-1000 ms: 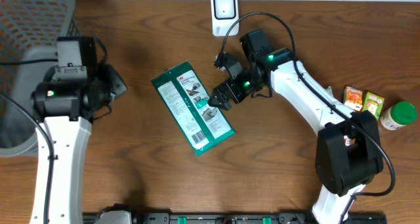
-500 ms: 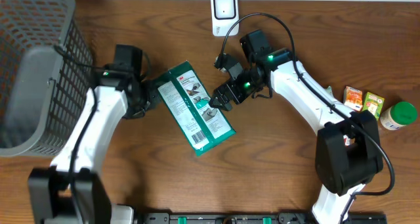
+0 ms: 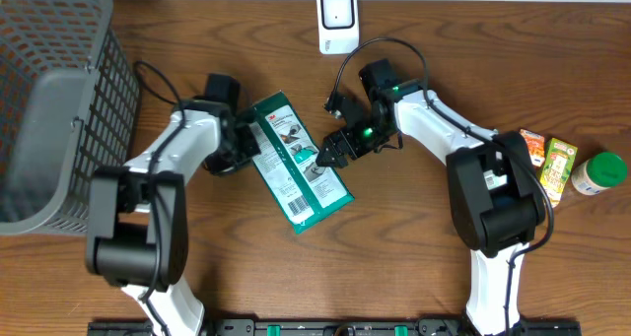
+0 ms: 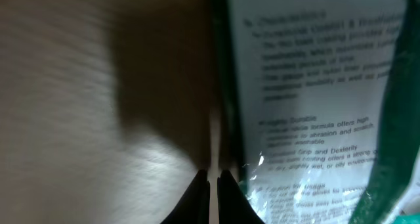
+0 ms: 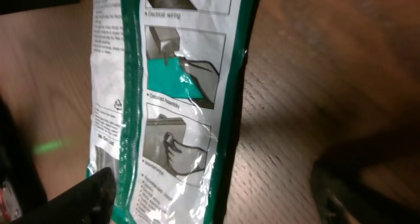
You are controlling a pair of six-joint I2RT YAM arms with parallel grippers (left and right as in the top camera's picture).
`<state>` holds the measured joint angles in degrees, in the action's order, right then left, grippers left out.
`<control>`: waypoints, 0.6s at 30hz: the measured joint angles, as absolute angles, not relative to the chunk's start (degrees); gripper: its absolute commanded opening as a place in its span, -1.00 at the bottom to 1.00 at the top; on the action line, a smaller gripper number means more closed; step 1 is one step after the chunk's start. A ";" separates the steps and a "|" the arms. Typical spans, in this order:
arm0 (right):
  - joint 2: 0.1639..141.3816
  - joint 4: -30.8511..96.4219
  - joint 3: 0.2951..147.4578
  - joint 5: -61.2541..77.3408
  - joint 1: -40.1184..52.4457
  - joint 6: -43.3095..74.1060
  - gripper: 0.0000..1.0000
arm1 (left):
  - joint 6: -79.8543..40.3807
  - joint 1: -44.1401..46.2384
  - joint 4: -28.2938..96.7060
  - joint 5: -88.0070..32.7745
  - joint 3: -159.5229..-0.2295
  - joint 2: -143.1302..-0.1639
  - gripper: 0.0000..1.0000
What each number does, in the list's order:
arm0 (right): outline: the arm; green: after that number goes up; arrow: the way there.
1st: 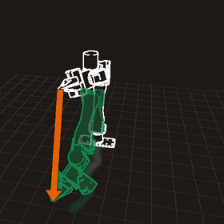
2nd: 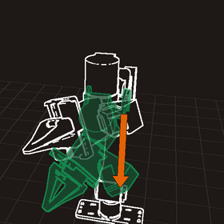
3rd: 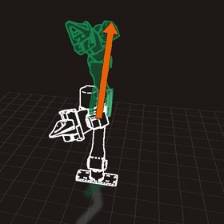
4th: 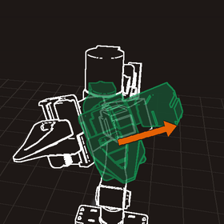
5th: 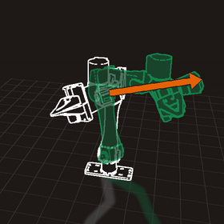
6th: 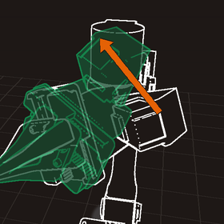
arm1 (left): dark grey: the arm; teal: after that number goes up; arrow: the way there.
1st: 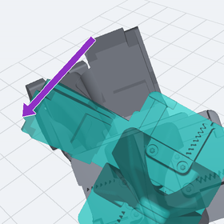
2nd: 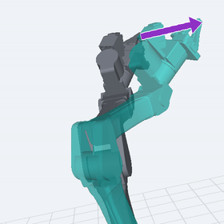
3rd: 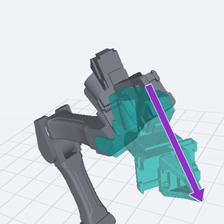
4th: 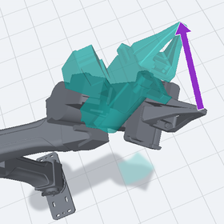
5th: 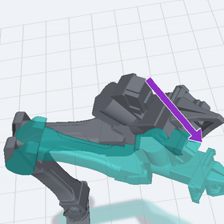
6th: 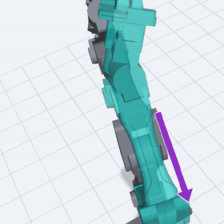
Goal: Scan the item barcode
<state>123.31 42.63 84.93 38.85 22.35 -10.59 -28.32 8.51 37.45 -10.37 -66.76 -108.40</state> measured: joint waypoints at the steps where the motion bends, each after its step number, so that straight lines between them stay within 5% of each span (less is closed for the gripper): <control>1: 123.37 42.41 84.93 39.48 22.28 -10.35 0.47 | -28.32 9.15 36.58 -10.39 -66.76 -109.30 -0.83; 18: 131.41 39.62 84.93 61.67 23.75 -9.30 0.11 | -28.32 11.11 34.04 -10.66 -68.84 -111.59 -0.83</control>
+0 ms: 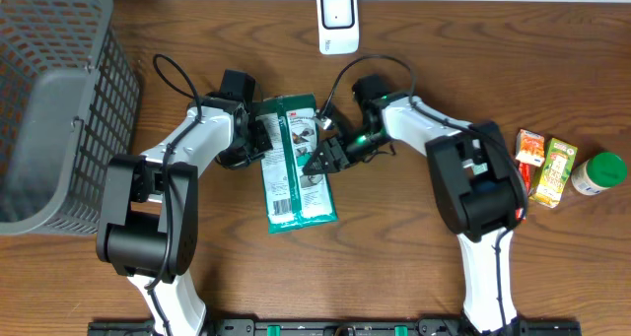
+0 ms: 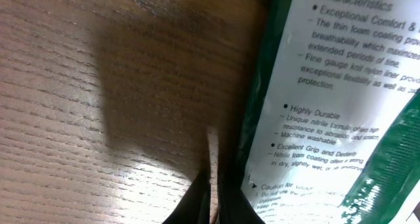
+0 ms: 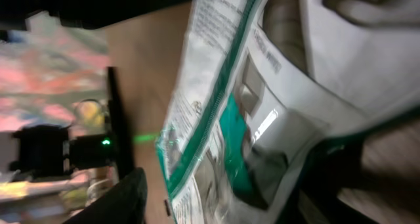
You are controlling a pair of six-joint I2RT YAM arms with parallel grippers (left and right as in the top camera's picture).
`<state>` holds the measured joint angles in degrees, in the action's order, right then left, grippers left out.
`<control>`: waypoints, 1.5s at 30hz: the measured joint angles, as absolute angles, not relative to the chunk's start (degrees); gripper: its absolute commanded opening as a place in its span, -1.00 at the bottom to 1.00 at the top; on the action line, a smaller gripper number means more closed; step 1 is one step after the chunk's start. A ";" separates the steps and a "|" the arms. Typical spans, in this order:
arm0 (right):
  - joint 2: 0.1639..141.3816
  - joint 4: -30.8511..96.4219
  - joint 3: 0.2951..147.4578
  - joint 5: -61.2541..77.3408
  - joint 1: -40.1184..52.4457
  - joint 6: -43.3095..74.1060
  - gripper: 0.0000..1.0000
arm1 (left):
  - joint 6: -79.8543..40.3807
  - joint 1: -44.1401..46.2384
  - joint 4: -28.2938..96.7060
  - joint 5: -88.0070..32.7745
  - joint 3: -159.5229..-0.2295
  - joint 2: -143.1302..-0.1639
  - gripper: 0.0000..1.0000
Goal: Scan the item barcode
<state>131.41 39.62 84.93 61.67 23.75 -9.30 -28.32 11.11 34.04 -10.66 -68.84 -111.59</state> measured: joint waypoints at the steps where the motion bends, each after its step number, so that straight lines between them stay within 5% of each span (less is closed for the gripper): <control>1: 132.07 38.68 84.93 63.22 24.10 -9.30 0.11 | -28.32 11.11 34.06 -10.66 -68.84 -111.59 -0.82; 7: 133.51 32.38 84.88 66.39 26.41 -7.07 0.01 | -28.32 11.11 34.04 -10.66 -68.84 -111.59 -0.83; 15: 134.02 27.14 84.82 65.56 28.25 -1.50 -0.36 | -28.32 11.11 34.06 -10.68 -68.84 -111.59 -0.85; 22: 134.47 26.22 84.77 65.52 28.47 0.01 -0.95 | -28.34 11.09 34.04 -10.63 -68.84 -111.53 -0.85; 32: 133.23 29.91 84.62 60.51 28.60 -1.34 -0.98 | -28.32 8.36 34.20 -8.08 -66.54 -105.10 -0.81; 36: 127.68 34.98 84.12 52.53 28.86 -3.55 -0.98 | -28.27 4.78 35.48 -6.94 -66.50 -95.13 -0.54; 41: 112.05 40.80 84.05 41.69 29.02 -5.30 -0.98 | -27.11 1.91 38.79 -6.02 -66.52 -85.91 -0.51; 45: 100.66 41.58 84.33 37.19 28.95 -5.87 -0.98 | -23.81 1.65 40.58 -5.98 -66.52 -81.19 0.38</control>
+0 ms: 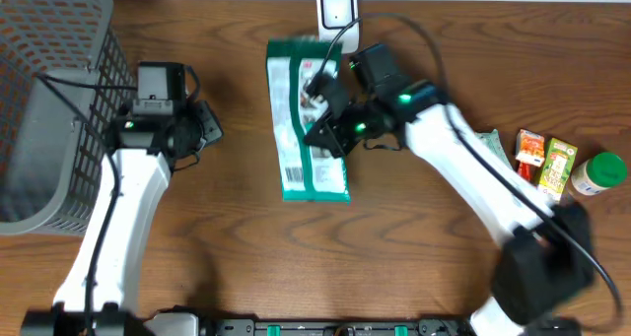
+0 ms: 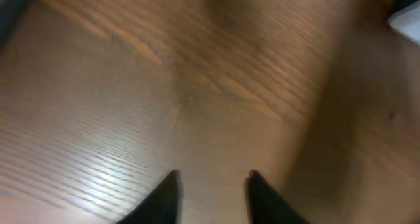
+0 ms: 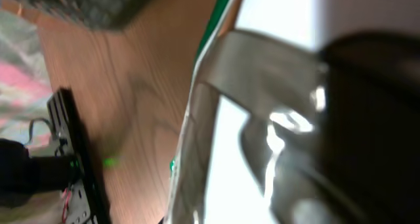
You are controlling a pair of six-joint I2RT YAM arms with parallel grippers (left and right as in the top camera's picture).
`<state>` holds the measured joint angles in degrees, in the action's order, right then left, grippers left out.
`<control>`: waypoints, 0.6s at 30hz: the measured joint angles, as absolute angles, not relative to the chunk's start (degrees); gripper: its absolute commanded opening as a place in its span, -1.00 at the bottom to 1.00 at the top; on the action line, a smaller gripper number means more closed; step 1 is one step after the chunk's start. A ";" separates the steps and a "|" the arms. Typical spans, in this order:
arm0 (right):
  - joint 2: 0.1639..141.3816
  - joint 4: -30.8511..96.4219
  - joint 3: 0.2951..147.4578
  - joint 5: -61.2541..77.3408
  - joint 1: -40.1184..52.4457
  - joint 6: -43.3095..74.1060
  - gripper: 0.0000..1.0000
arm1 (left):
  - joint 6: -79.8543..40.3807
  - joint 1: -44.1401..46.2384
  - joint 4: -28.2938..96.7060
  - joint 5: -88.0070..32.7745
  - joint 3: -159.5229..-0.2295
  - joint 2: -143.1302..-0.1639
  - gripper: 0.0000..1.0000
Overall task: Scan the item barcode
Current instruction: 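Hold the glove pack barcode up to the white scanner with right gripper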
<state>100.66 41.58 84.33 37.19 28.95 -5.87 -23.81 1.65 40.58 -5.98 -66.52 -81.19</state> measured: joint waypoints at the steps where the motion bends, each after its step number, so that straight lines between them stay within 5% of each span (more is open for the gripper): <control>1: 98.85 41.91 84.40 36.27 28.95 -5.80 -0.98 | -23.11 1.67 40.69 -6.02 -66.52 -80.05 0.47; 5: 93.82 44.62 84.42 31.57 28.95 -6.00 -0.98 | -21.65 1.50 40.66 -6.07 -66.52 -76.55 0.68; 18: 95.35 67.00 110.85 18.04 28.97 -6.94 -0.98 | -19.03 -8.08 47.57 -14.76 -79.53 -74.13 0.70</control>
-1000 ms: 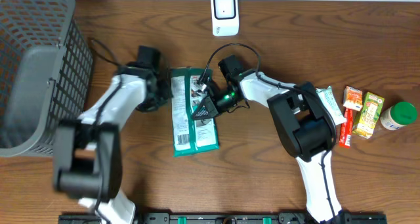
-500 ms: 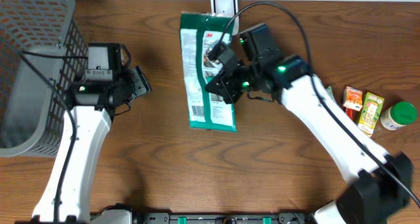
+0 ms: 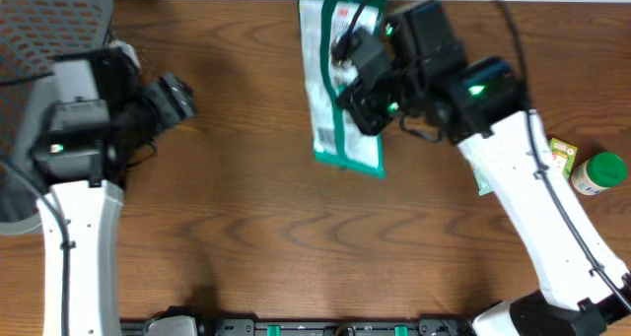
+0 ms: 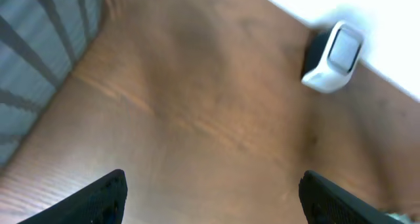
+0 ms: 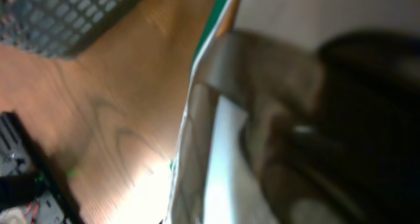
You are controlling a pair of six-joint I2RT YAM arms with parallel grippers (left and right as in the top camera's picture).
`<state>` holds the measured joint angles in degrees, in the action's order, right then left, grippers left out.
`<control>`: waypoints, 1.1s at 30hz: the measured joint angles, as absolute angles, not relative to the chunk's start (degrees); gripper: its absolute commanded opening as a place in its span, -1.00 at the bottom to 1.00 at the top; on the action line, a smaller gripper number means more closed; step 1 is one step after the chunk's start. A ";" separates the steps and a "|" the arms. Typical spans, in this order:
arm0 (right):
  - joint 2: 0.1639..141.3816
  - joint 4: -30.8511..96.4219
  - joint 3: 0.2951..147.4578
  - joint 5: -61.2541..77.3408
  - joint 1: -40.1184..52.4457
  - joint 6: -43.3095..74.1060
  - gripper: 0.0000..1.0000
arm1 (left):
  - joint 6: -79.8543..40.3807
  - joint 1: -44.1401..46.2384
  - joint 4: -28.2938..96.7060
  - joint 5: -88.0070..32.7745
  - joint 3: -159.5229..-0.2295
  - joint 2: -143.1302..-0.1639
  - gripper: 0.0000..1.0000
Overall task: Scan the item barcode
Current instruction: 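Hold the glove pack barcode up to the white scanner with right gripper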
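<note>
A green-and-white flat package (image 3: pixel 340 90) with a barcode near its lower end hangs in the air at the back middle of the table. My right gripper (image 3: pixel 360 85) is shut on its right edge. The right wrist view is blurred and filled by the package (image 5: pixel 216 138). The white scanner (image 4: pixel 335 56) shows only in the left wrist view, against the back wall; overhead, the package and right arm cover it. My left gripper (image 4: pixel 213 198) is wide open, holding nothing, raised over the table's left part (image 3: pixel 163 100).
A grey wire basket (image 3: pixel 49 11) stands at the far left, also seen in the left wrist view (image 4: pixel 39 66). A juice carton (image 3: pixel 562 159) and a green-lidded jar (image 3: pixel 599 173) stand at the right edge.
My right gripper has moved up and toward the back right with the package, which now covers the scanner from overhead. The left gripper stands higher and its jaws are much wider apart.
At first the package lay tilted on the table with my left gripper shut on its left edge and the right at its right edge. Then it lay straighter. Later the left had let go and drawn left, and the right held it up by the scanner, now higher.
</note>
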<state>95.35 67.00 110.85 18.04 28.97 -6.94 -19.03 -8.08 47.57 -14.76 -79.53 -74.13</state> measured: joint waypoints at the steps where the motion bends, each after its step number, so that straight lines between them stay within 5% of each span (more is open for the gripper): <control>1: 95.85 68.42 113.60 16.97 29.02 -6.96 -0.98 | -19.00 -8.43 47.55 -14.94 -80.14 -74.02 0.71; 16: 107.68 62.00 120.38 -15.05 43.77 -18.55 -0.98 | -18.98 -8.62 51.03 -15.14 -80.49 -73.87 0.73; 23: 118.43 48.29 120.36 -34.41 46.96 -31.38 -0.98 | -18.98 -8.62 51.07 -15.16 -80.49 -73.87 0.73; 33: 127.28 24.16 120.29 -40.91 42.98 -47.20 -0.98 | -18.98 -8.62 51.11 -15.14 -80.49 -73.87 0.74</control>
